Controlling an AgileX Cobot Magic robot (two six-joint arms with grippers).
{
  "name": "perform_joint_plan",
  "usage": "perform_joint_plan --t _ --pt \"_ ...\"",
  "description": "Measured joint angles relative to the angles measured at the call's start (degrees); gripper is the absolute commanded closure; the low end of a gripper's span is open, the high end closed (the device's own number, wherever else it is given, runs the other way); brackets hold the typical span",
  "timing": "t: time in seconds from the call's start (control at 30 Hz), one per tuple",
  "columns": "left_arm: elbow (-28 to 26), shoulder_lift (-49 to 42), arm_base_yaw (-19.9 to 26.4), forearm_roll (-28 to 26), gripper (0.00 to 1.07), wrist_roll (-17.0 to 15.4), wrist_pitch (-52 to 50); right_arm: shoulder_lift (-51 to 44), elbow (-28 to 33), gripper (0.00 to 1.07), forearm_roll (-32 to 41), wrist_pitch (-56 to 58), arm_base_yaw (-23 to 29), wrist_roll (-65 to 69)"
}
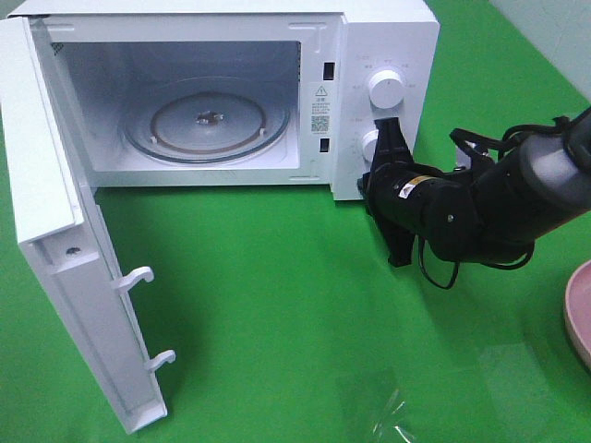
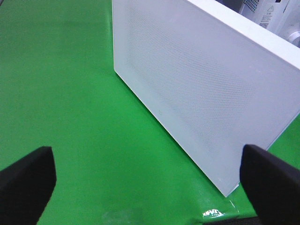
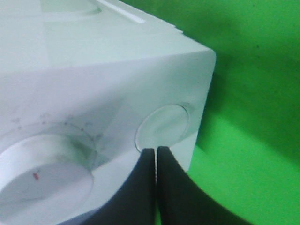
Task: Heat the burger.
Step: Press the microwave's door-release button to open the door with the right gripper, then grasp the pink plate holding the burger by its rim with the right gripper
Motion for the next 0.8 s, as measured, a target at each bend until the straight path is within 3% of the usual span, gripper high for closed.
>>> perform_joint_plan --t 0.3,0.8 --pt "0.0 0.0 0.0 0.0 0.04 0.0 0.0 -4.9 3.6 1.07 -4.0 7.3 0.0 -1.2" --pt "0.0 0.0 0.0 0.0 0.04 0.0 0.0 -16.6 3.8 1.02 -6.5 33.2 -0.5 -32.8"
